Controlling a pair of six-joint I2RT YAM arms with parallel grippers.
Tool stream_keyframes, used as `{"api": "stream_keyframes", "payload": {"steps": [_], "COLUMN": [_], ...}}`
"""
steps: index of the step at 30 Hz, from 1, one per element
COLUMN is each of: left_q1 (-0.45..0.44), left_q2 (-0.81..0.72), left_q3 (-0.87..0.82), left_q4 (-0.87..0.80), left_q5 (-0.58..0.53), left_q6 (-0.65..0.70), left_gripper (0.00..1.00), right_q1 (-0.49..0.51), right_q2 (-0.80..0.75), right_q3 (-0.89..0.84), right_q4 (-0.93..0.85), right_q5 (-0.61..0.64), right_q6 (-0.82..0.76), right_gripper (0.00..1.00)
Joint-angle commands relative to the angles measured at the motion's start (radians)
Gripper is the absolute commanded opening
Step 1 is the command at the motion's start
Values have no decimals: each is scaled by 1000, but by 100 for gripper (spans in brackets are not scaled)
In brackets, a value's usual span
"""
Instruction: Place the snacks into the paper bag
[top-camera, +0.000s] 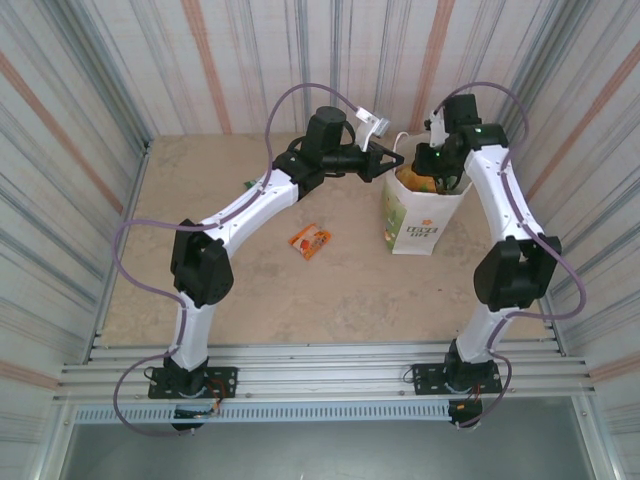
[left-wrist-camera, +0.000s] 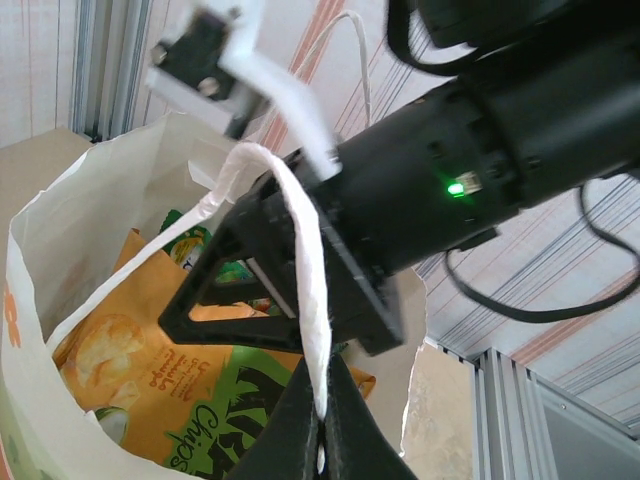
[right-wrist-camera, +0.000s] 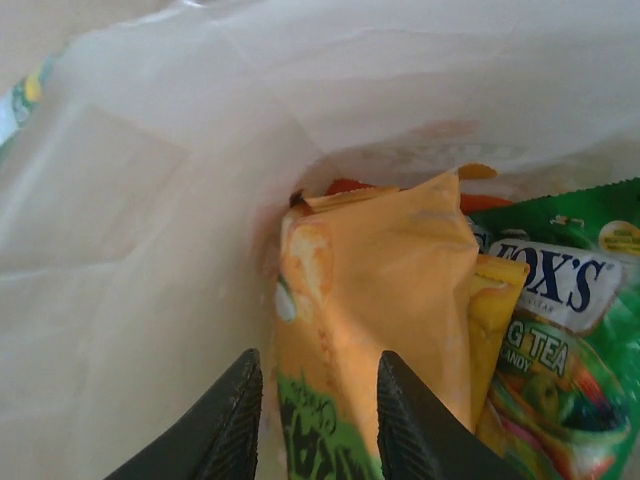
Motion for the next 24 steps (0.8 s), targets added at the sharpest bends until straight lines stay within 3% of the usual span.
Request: {"api": "stream_keyframes", "payload": {"steps": [1,7,14,21,24], "left_q1": [-12,-13,-12,-12,-9], "left_q2": [-72,-78,-87,-145,-182], "left_q3": [15,4,5,-5,-7], "left_q4": [-14,-33,-60,-135,-199], "left_q5": [11,-3,-16,-101,-150], "left_q6": [31,53,67,93,99], "left_gripper": [0,0,4,48,58], "right_q1": [-17,-56,-46,-12,10], "right_q2": [36,54,-13,-207,-289], "right_q3": [-10,-72,-55,-9,-12], "right_q4": [10,51,30,6,-12], "right_q5": [56,170,67,56,55], "right_q6": [-15,-18,-17,15,26], "right_gripper": [32,27,31,40,42]}}
